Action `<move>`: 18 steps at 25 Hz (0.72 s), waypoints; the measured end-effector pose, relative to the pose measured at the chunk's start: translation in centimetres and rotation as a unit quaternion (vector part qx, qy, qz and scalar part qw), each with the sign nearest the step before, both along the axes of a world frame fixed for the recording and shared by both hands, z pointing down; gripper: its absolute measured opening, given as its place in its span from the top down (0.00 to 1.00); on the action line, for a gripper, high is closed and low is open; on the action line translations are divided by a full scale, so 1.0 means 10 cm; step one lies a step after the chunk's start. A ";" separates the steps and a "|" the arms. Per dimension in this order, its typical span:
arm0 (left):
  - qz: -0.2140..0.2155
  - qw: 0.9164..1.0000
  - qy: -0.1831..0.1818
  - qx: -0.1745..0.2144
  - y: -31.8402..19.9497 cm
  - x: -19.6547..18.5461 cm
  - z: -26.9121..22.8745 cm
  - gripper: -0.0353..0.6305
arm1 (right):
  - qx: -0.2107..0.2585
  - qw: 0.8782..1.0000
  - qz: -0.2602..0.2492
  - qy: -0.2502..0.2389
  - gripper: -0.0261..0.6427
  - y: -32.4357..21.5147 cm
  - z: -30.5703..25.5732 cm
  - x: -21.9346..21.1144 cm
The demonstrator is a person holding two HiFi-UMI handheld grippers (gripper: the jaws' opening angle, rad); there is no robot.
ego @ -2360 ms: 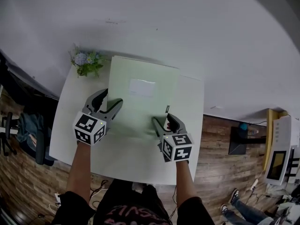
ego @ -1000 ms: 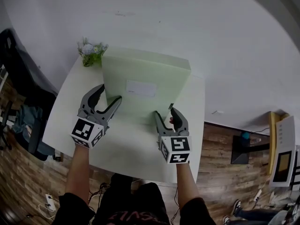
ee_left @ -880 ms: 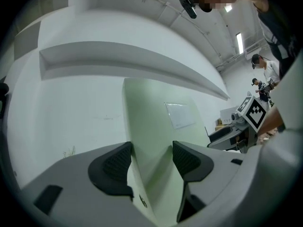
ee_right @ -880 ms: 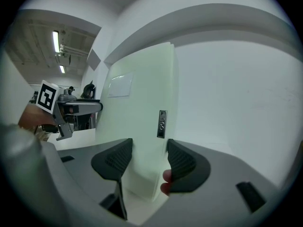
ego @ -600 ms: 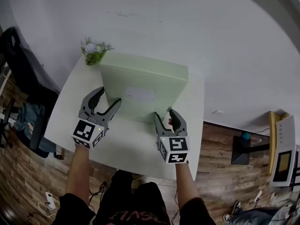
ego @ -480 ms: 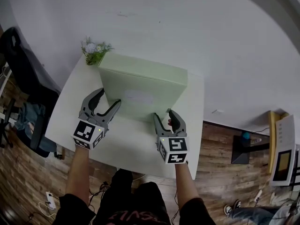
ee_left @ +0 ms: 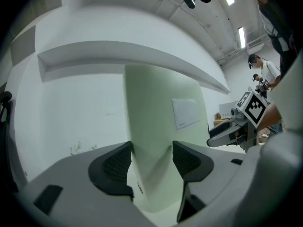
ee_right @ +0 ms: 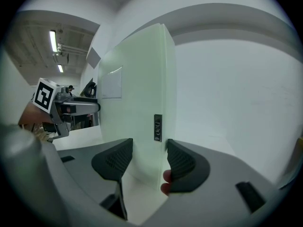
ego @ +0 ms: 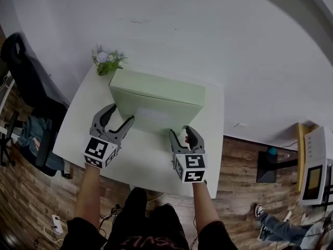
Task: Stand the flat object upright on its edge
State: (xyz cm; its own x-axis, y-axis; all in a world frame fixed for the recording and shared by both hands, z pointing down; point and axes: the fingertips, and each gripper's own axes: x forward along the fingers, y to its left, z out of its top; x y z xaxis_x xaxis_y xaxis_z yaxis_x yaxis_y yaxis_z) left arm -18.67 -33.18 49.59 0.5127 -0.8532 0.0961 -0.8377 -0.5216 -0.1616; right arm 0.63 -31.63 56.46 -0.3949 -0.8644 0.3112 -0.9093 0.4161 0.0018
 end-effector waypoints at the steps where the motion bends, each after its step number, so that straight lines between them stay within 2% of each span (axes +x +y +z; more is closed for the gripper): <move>1: -0.001 1.000 -0.003 -0.002 0.00 0.00 0.01 0.52 | -0.001 1.000 0.003 -0.003 0.60 0.00 0.00 0.00; 6: -0.025 0.999 -0.019 0.006 0.02 -0.03 -0.03 0.52 | -0.009 1.000 0.004 -0.012 0.60 0.01 -0.01 0.01; 11: -0.044 0.999 0.012 -0.009 0.07 -0.13 -0.07 0.52 | -0.017 0.999 0.012 -0.032 0.60 0.08 -0.05 0.07; 18: -0.050 0.998 0.013 -0.034 0.33 -0.06 -0.10 0.52 | -0.015 0.999 0.019 -0.046 0.63 0.28 -0.21 0.19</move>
State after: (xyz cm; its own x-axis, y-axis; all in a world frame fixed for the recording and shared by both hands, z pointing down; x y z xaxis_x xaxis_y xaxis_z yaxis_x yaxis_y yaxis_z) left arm -19.31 -29.84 48.60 0.4283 -0.8923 0.1428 -0.8896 -0.4441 -0.1066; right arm 2.53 -28.79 54.39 -0.3899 -0.8703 0.3010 -0.9202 0.3801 -0.0932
